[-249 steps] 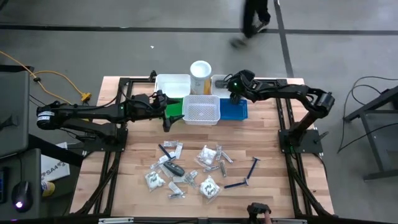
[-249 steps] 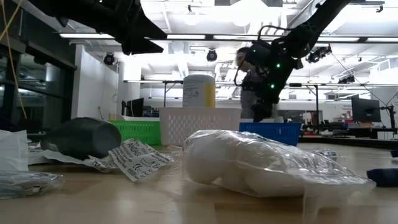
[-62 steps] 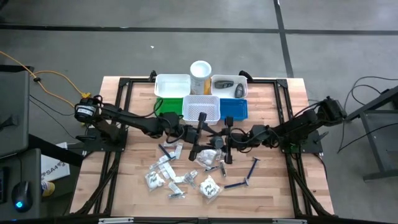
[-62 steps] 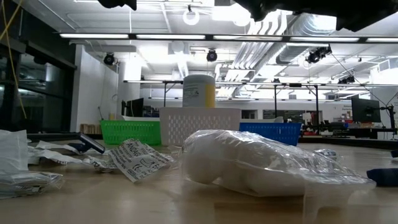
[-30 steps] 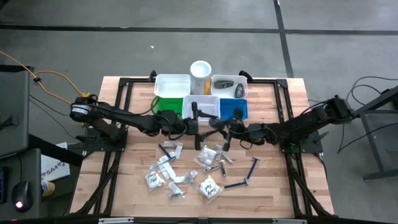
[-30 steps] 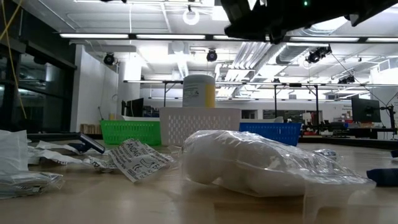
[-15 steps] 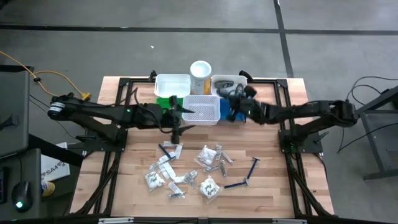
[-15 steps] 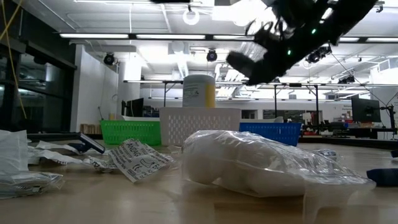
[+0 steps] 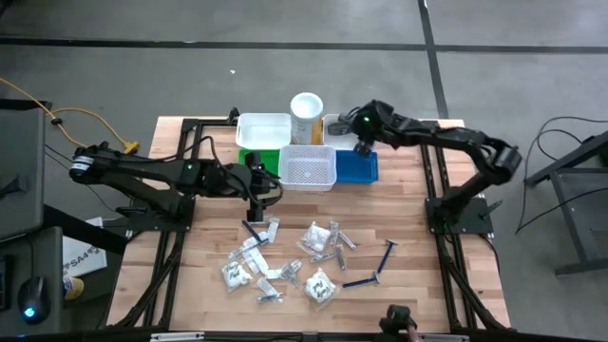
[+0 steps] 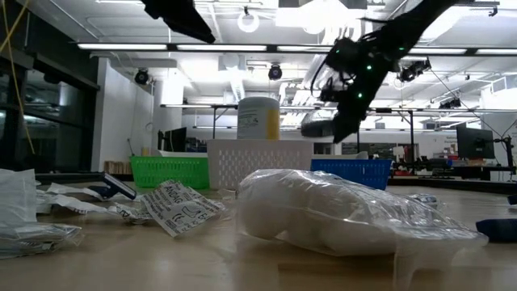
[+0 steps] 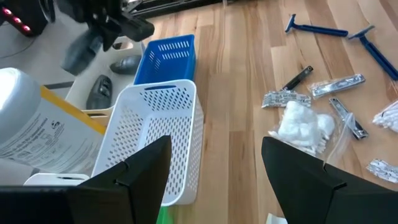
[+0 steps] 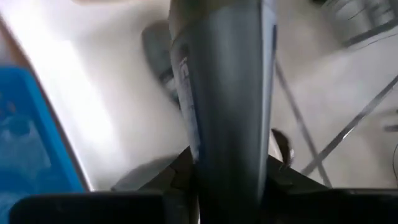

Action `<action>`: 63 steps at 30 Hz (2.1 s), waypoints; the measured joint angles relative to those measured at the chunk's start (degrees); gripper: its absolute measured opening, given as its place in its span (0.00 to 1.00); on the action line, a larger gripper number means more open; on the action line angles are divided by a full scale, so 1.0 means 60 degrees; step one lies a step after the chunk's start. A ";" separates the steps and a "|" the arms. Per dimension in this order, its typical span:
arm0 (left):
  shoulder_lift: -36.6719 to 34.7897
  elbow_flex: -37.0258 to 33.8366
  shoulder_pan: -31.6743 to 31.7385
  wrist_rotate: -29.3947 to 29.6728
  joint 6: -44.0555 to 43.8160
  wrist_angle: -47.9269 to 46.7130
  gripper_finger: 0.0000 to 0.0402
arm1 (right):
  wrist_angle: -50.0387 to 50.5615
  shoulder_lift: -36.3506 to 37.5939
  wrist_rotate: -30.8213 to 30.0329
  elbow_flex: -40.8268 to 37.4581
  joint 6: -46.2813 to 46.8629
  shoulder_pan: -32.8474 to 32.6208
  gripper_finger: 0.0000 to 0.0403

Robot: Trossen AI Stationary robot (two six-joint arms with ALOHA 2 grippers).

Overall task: Pick & Place Travel size toiletries
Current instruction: Put the black deodorant into the top right white bin, then put the blue razor into the blue bin

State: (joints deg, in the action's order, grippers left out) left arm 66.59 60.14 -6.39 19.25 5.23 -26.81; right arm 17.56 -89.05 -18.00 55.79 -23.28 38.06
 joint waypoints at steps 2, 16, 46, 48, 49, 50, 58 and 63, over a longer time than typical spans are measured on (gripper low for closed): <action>0.0000 0.0000 0.0002 0.0000 0.0000 -0.0056 0.62 | 0.0558 -0.0429 0.0049 0.0379 -0.0124 0.0067 0.19; -0.0007 0.0000 0.0002 -0.0004 0.0073 -0.0265 0.62 | 0.0681 -0.1594 -0.1529 0.0793 -0.0875 -0.0296 0.28; -0.0212 -0.2622 0.0061 0.0764 0.0563 0.1854 0.61 | 0.7774 0.3909 0.2332 -0.0424 1.0010 -0.3425 0.57; -0.0354 -0.2970 0.0147 0.0734 0.0627 0.2060 0.60 | 0.7776 0.4141 0.2355 -0.0813 1.1285 -0.4295 0.56; -0.0370 -0.3061 0.0157 0.0691 0.0618 0.2286 0.59 | 0.7762 0.4202 0.2370 -0.0988 1.1912 -0.4758 0.56; -0.0455 -0.3175 0.0163 0.0685 0.0591 0.2352 0.59 | 0.7757 0.4246 0.2468 -0.1158 1.2564 -0.5207 0.56; -0.1585 -0.4004 0.0130 0.0163 0.0236 0.2383 0.54 | 0.7180 0.3983 0.2799 -0.1494 1.6840 -0.8300 0.56; -0.2162 -0.4310 0.0124 -0.0169 0.0109 0.2328 0.52 | 0.6745 0.3227 0.2732 -0.1491 1.8676 -0.9581 0.56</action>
State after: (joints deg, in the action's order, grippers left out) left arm 53.62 34.28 -5.64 18.23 5.89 -12.84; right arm 58.03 -69.68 -1.61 46.85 88.78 -19.43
